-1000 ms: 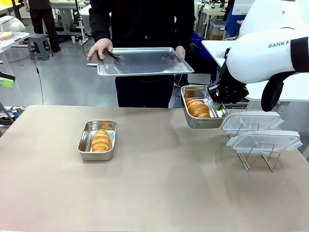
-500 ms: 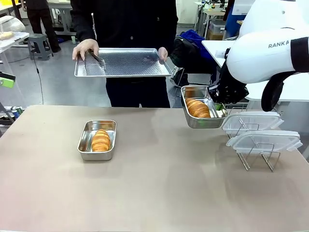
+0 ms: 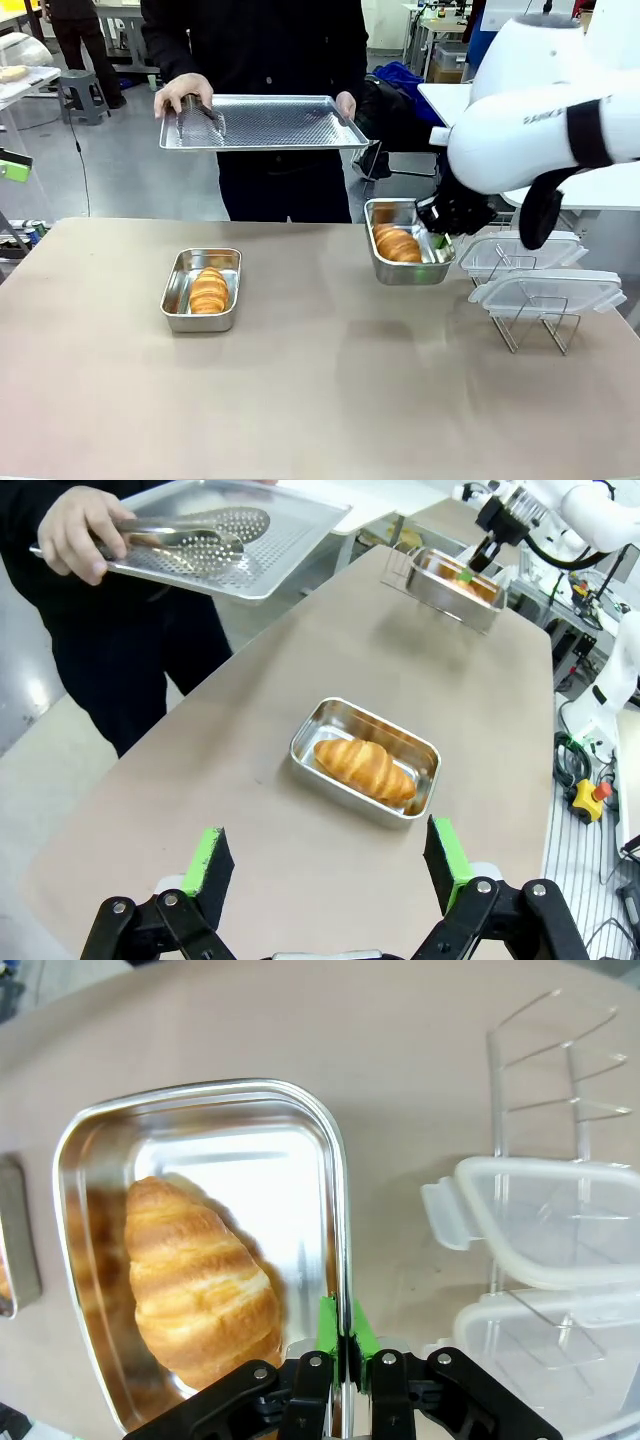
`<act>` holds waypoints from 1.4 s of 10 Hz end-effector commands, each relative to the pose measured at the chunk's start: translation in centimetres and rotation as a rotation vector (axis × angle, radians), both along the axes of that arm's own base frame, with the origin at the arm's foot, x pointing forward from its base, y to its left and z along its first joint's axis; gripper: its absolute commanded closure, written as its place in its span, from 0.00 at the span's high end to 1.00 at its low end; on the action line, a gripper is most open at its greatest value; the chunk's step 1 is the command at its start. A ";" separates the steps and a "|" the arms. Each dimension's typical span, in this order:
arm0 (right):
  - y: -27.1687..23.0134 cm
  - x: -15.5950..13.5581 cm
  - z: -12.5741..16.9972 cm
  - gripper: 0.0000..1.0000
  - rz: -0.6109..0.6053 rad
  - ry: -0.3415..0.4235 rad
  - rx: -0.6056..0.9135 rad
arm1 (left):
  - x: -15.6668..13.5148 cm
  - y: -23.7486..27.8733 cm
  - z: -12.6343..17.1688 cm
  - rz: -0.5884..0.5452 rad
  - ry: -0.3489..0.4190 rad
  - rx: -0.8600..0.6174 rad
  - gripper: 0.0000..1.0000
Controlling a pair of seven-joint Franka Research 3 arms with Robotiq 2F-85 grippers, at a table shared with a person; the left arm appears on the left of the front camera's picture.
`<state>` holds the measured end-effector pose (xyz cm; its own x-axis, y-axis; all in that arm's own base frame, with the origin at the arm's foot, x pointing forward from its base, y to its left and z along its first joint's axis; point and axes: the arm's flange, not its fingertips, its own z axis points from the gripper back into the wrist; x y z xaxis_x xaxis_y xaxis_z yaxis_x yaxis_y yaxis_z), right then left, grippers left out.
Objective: Place the bread in airtight containers.
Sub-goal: Once an object is inside an Airtight Container , place the container in the center of the table.
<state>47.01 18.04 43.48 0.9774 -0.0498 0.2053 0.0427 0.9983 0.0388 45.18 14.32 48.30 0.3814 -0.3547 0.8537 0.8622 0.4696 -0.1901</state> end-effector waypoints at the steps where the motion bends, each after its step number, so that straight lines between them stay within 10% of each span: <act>1: 2.0 1.2 -1.8 0.05 -0.053 -0.004 -0.007 | -0.1 0.0 0.2 -0.005 -0.007 -0.003 1.00; 14: 5.1 1.3 -10.6 0.05 -0.047 -0.038 -0.011 | -0.1 0.0 0.2 -0.005 -0.007 -0.003 1.00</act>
<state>48.25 22.49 32.91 0.9773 -0.0626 0.2023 0.0576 0.9979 0.0309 45.18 14.33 48.29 0.3818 -0.3546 0.8535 0.8620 0.4699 -0.1903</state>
